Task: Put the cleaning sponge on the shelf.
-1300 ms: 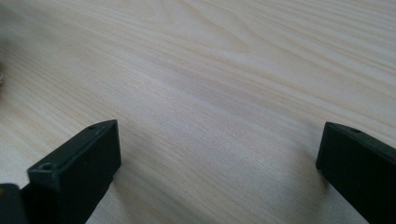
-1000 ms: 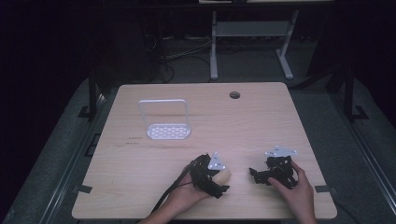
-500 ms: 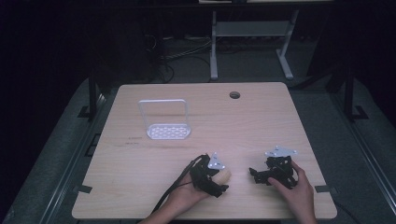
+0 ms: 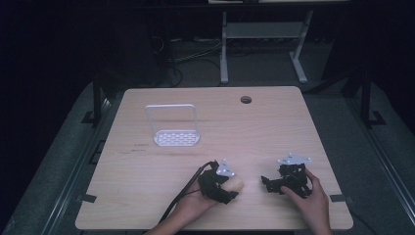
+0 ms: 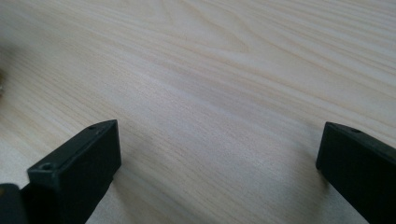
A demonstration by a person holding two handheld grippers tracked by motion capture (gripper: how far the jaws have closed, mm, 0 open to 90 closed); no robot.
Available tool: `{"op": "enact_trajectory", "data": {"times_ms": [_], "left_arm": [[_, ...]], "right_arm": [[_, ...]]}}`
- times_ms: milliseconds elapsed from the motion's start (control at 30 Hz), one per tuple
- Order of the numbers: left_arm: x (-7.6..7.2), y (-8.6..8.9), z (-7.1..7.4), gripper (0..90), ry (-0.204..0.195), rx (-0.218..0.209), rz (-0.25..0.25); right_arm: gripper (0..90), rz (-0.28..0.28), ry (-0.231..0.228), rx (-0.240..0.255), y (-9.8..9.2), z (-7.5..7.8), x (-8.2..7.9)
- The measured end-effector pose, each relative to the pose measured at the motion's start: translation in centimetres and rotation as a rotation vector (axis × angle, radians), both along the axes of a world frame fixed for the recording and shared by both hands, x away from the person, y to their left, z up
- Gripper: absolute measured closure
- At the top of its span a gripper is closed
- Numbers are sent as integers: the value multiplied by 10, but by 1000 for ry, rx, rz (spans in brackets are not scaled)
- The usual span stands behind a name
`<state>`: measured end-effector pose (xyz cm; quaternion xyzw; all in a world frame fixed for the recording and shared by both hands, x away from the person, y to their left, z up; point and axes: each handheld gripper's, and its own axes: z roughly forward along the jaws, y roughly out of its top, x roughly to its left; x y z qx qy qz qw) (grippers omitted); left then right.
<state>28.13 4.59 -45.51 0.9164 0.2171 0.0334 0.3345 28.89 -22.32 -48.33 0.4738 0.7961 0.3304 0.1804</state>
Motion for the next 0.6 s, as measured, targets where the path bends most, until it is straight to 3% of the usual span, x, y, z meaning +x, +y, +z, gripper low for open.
{"op": "enact_trajectory", "data": {"times_ms": [600], "left_arm": [[1, 5, 1, 387, 3, -13, -38]], "right_arm": [[0, -1, 1, 1, 0, 0, 0]]}}
